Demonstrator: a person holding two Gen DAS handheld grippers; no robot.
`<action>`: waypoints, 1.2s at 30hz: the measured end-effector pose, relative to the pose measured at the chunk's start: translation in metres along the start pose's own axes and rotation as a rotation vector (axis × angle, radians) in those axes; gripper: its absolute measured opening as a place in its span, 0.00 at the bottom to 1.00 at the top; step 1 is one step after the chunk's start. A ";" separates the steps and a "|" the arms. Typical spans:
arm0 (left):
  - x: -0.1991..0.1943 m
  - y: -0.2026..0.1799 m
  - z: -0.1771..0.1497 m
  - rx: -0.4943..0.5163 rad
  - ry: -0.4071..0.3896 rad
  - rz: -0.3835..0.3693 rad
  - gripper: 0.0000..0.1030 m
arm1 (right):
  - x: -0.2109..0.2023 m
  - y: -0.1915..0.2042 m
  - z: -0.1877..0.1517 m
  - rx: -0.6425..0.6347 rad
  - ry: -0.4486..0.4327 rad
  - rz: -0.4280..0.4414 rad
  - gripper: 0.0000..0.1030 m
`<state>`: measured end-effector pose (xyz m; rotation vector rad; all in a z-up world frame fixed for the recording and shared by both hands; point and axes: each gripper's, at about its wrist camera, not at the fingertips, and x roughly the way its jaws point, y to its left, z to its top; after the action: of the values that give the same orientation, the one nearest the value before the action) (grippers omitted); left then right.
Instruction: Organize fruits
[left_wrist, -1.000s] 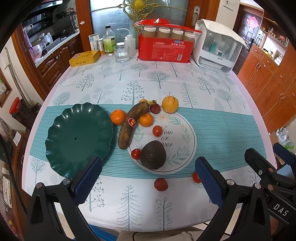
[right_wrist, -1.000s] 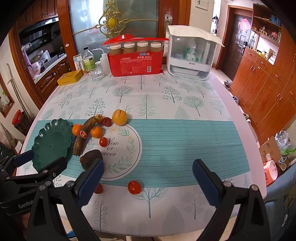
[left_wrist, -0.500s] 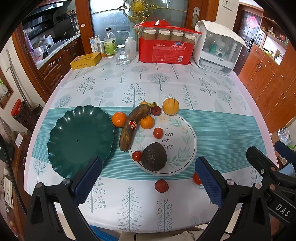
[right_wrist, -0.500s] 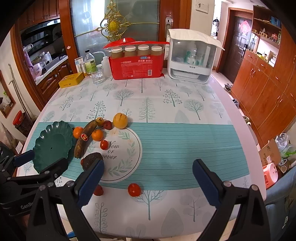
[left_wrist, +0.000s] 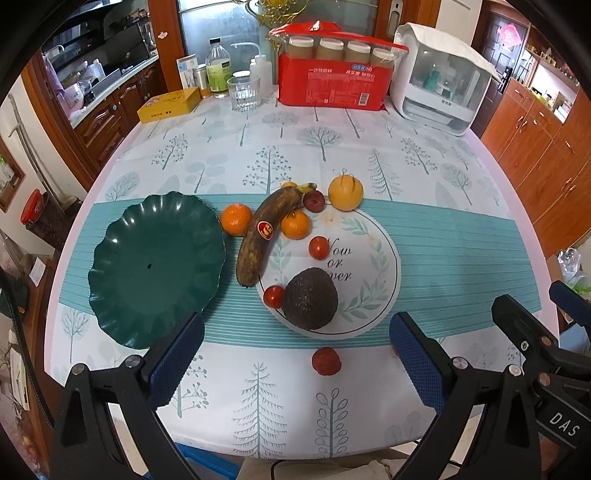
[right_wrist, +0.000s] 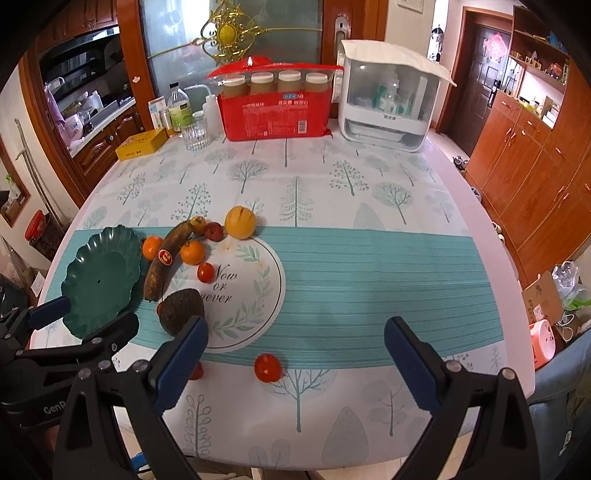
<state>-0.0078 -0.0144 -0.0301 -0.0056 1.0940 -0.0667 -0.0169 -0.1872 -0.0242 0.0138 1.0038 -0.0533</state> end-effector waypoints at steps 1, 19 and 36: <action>0.001 0.001 0.000 -0.001 0.004 -0.001 0.97 | 0.001 0.000 0.000 -0.002 0.002 0.001 0.94; 0.011 0.007 -0.007 0.008 0.023 -0.019 0.96 | 0.012 0.004 -0.007 0.002 0.038 0.021 0.94; 0.063 0.007 -0.024 0.001 0.174 -0.085 0.96 | 0.048 -0.011 -0.026 0.018 0.153 0.099 0.94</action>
<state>0.0003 -0.0103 -0.0973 -0.0464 1.2678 -0.1460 -0.0132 -0.1988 -0.0786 0.0847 1.1546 0.0301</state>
